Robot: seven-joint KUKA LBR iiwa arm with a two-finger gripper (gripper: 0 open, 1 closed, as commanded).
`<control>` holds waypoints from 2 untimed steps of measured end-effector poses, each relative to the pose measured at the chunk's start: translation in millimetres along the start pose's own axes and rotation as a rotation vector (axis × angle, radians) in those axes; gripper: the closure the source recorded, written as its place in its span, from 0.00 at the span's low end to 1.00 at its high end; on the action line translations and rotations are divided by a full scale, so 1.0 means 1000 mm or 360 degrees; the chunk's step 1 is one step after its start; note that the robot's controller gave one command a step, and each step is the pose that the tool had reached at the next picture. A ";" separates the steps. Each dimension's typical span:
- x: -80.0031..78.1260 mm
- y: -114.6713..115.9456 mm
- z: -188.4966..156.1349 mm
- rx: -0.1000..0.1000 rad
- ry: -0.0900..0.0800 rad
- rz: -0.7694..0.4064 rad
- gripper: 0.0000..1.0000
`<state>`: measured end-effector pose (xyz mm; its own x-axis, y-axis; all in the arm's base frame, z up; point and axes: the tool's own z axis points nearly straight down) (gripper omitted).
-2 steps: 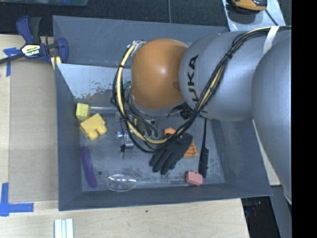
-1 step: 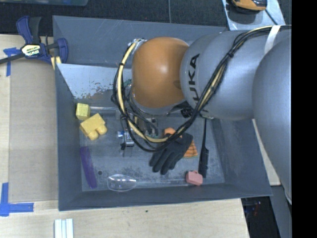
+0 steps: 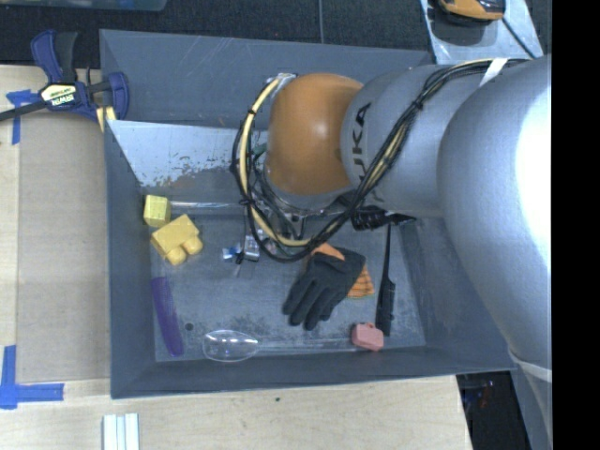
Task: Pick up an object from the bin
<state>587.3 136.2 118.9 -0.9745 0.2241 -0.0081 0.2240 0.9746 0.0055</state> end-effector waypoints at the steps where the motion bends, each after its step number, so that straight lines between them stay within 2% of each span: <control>1: -0.013 -0.008 -0.002 0.0008 0.0012 0.0135 0.00; 2: -0.038 -0.037 0.010 0.0010 0.0007 0.0039 0.00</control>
Offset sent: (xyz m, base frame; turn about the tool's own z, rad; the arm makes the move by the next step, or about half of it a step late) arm 0.0299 -0.0471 -0.0132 0.0228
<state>616.4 91.6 109.3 -0.9688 0.2479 -0.0038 0.2479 0.9688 -0.0009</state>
